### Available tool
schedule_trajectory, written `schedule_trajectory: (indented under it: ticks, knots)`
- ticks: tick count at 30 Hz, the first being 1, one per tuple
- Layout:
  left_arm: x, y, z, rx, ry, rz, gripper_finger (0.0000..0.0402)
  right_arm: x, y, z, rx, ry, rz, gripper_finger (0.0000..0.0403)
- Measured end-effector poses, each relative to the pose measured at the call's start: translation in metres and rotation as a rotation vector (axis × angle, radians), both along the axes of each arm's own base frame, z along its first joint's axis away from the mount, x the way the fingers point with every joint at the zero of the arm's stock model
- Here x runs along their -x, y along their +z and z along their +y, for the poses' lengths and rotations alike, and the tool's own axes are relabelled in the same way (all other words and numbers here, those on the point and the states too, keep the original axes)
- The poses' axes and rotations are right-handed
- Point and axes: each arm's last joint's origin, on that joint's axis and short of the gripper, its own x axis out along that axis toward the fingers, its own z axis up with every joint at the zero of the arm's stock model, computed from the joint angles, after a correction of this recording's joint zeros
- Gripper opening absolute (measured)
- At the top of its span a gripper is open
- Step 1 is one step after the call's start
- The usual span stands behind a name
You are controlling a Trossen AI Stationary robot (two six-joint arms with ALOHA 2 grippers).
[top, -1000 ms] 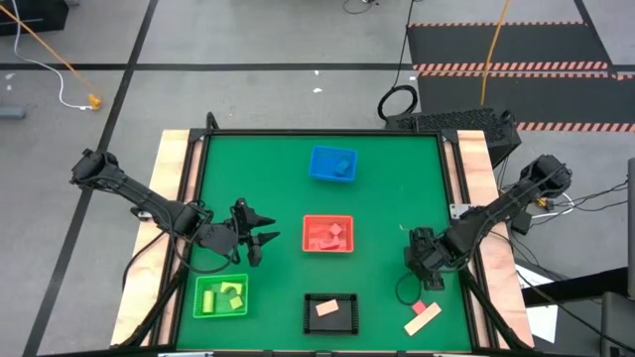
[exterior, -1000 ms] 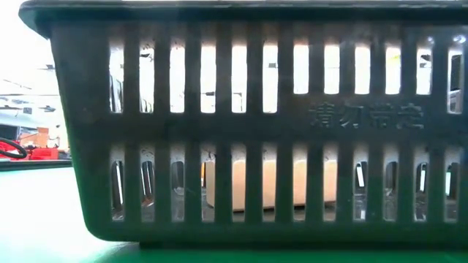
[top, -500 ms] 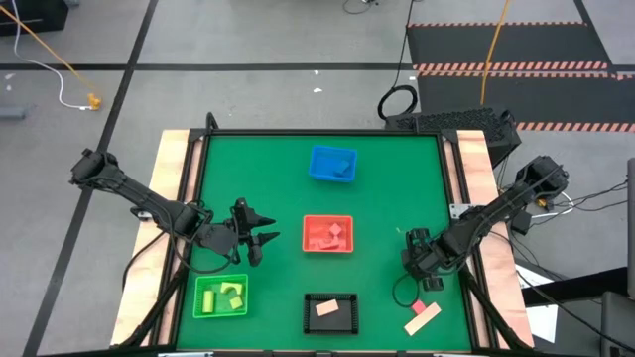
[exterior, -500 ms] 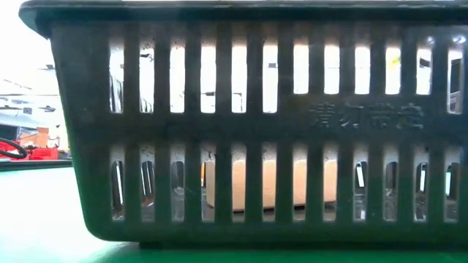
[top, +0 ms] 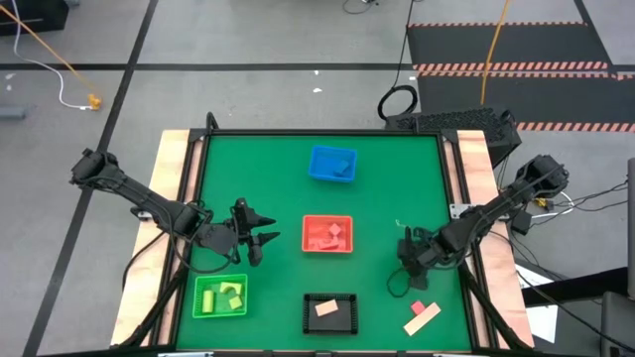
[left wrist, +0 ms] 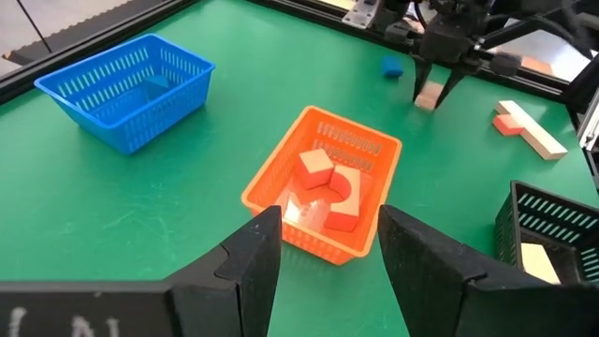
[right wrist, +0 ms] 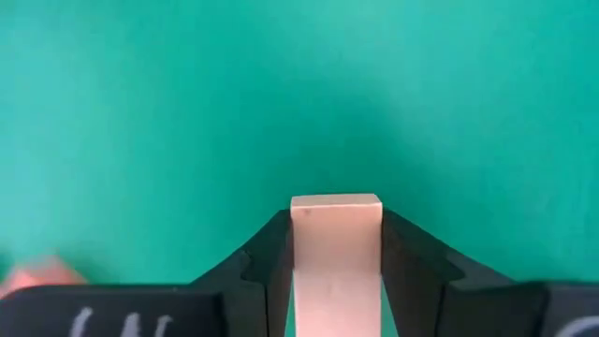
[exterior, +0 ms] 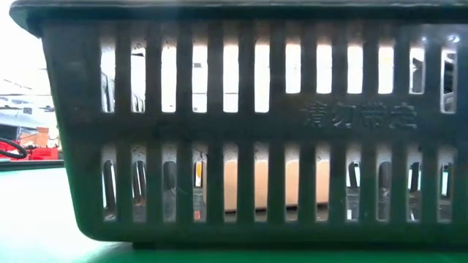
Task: Sort & place blocks by color
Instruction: Put the top brown block into the black bin
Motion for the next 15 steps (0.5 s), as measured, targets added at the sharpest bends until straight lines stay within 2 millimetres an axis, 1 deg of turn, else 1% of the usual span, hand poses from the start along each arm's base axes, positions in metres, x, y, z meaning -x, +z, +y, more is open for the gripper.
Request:
schedule_trajectory:
  ticks: [2, 5, 7, 9, 12, 15]
  knots:
    - [0.0, 0.001, 0.0, 0.001, -0.001, -0.008, 0.0179, -0.01, 0.007, -0.001, 0.022, -0.062, -0.137, 0.0115]
    - [-0.001, 0.003, 0.0, 0.011, 0.0, -0.028, 0.0179, -0.017, 0.016, -0.002, 0.05, -0.084, -0.289, 0.0115]
    - [-0.002, 0.004, -0.001, 0.018, 0.001, -0.045, 0.0179, -0.029, 0.026, -0.001, 0.052, -0.083, -0.455, 0.0115]
    - [-0.004, 0.006, -0.001, 0.029, 0.002, -0.069, 0.0179, -0.037, 0.036, 0.0, 0.085, -0.06, -0.595, 0.0115]
    - [-0.005, 0.008, -0.002, 0.034, -0.002, -0.092, 0.0179, -0.053, 0.056, 0.001, 0.127, -0.036, -0.846, 0.0115]
    - [-0.009, 0.009, -0.004, -0.01, -0.029, -0.107, 0.0179, -0.063, 0.075, -0.001, 0.157, -0.023, -1.049, 0.0115]
